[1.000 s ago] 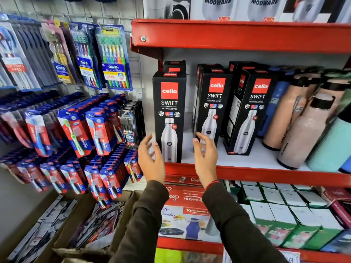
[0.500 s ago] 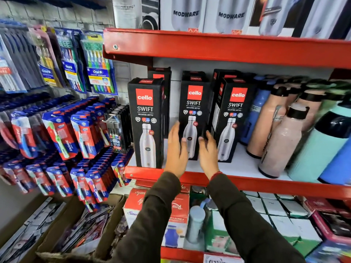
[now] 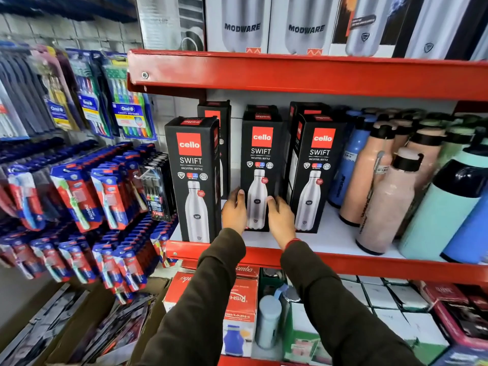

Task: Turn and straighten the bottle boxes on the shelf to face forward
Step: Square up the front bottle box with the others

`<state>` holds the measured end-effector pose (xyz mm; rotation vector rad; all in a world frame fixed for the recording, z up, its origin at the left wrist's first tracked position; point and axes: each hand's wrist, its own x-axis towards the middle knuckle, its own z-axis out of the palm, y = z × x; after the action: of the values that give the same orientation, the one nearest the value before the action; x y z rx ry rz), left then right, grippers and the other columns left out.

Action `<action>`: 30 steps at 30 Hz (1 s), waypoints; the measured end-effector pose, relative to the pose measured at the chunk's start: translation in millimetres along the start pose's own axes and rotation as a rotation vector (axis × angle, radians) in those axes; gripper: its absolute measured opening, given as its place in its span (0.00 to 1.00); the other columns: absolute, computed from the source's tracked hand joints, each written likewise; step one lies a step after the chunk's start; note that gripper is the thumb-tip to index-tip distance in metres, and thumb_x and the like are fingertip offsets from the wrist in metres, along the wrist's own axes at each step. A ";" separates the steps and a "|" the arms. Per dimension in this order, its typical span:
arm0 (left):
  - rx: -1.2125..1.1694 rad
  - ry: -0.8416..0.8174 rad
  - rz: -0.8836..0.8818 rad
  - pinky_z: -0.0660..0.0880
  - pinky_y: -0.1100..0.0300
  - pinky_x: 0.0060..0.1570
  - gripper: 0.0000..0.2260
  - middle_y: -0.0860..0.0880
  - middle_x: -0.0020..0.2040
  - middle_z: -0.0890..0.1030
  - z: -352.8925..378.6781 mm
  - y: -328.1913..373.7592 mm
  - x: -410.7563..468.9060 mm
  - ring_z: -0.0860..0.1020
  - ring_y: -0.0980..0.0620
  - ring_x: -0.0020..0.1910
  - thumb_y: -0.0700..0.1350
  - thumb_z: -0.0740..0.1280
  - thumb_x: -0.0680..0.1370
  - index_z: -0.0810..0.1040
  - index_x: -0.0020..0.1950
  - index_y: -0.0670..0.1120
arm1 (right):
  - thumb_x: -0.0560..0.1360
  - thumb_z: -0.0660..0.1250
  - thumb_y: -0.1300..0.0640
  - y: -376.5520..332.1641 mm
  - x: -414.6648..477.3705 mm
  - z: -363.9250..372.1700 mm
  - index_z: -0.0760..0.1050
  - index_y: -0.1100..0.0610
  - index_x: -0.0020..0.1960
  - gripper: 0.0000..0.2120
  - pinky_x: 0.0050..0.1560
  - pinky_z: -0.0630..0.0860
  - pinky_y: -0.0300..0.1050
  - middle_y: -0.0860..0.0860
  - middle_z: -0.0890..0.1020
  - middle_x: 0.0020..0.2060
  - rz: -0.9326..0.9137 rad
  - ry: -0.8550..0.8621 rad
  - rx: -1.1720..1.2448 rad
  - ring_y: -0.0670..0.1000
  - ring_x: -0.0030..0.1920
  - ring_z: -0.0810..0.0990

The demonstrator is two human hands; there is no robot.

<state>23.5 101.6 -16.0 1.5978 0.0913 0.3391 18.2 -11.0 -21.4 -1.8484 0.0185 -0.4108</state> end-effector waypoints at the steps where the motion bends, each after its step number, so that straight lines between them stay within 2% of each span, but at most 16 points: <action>1: 0.000 0.000 0.009 0.62 0.65 0.62 0.18 0.44 0.70 0.76 -1.3 -1.4 -1.4 0.72 0.45 0.71 0.49 0.57 0.84 0.72 0.72 0.45 | 0.82 0.57 0.51 0.5 -2.3 -0.7 0.73 0.60 0.66 0.18 0.55 0.64 0.40 0.59 0.79 0.63 0.004 0.003 0.009 0.59 0.64 0.75; 8: 0.021 0.059 0.077 0.64 0.64 0.62 0.18 0.49 0.66 0.79 -9.2 -11.8 -24.9 0.74 0.52 0.66 0.52 0.58 0.83 0.75 0.69 0.47 | 0.81 0.59 0.49 3.6 -24.1 -7.4 0.76 0.58 0.61 0.17 0.55 0.70 0.42 0.53 0.83 0.54 -0.017 -0.004 0.046 0.52 0.56 0.79; 12: 0.040 0.077 0.075 0.66 0.63 0.63 0.19 0.50 0.66 0.79 -14.9 -13.4 -37.9 0.75 0.54 0.65 0.55 0.59 0.82 0.76 0.69 0.49 | 0.80 0.60 0.47 7.5 -40.0 -13.7 0.77 0.54 0.62 0.16 0.55 0.70 0.37 0.47 0.82 0.52 -0.027 0.011 0.074 0.45 0.55 0.79; 15: 0.046 0.078 0.095 0.64 0.65 0.60 0.19 0.52 0.65 0.80 -18.5 -13.6 -48.7 0.73 0.59 0.60 0.57 0.60 0.81 0.76 0.68 0.50 | 0.79 0.62 0.46 6.8 -49.1 -17.6 0.78 0.52 0.61 0.15 0.56 0.71 0.36 0.42 0.81 0.50 -0.015 0.031 0.095 0.42 0.54 0.79; 20: 0.016 0.058 0.107 0.69 0.59 0.65 0.21 0.55 0.63 0.81 -23.8 -14.8 -62.0 0.76 0.55 0.64 0.60 0.60 0.79 0.77 0.67 0.52 | 0.78 0.64 0.46 7.0 -61.7 -23.1 0.78 0.52 0.61 0.16 0.49 0.69 0.26 0.33 0.78 0.45 -0.002 0.051 0.119 0.30 0.49 0.77; 23: 0.012 0.055 0.108 0.70 0.59 0.65 0.21 0.55 0.62 0.81 -24.9 -13.9 -68.0 0.76 0.56 0.63 0.60 0.60 0.79 0.77 0.67 0.52 | 0.78 0.64 0.46 6.4 -66.1 -24.7 0.78 0.52 0.62 0.16 0.46 0.69 0.23 0.33 0.78 0.44 -0.007 0.057 0.119 0.30 0.48 0.77; 28: 0.000 0.070 0.101 0.70 0.60 0.65 0.19 0.52 0.62 0.81 -24.7 -9.8 -71.2 0.76 0.54 0.64 0.57 0.60 0.81 0.77 0.67 0.50 | 0.79 0.64 0.46 5.2 -67.7 -27.1 0.78 0.52 0.62 0.15 0.46 0.69 0.21 0.40 0.80 0.47 -0.013 0.036 0.119 0.33 0.49 0.77; 30: -0.033 0.103 0.119 0.70 0.68 0.61 0.18 0.53 0.61 0.79 -21.5 -9.0 -75.4 0.76 0.54 0.65 0.54 0.61 0.82 0.76 0.68 0.49 | 0.79 0.63 0.46 4.9 -67.3 -29.7 0.77 0.51 0.62 0.15 0.47 0.69 0.22 0.39 0.80 0.47 -0.033 0.011 0.096 0.33 0.49 0.77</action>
<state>-52.8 102.8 -36.6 1.5565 0.0688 0.5130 -52.6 -25.3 -36.5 -1.7536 -0.0239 -0.4380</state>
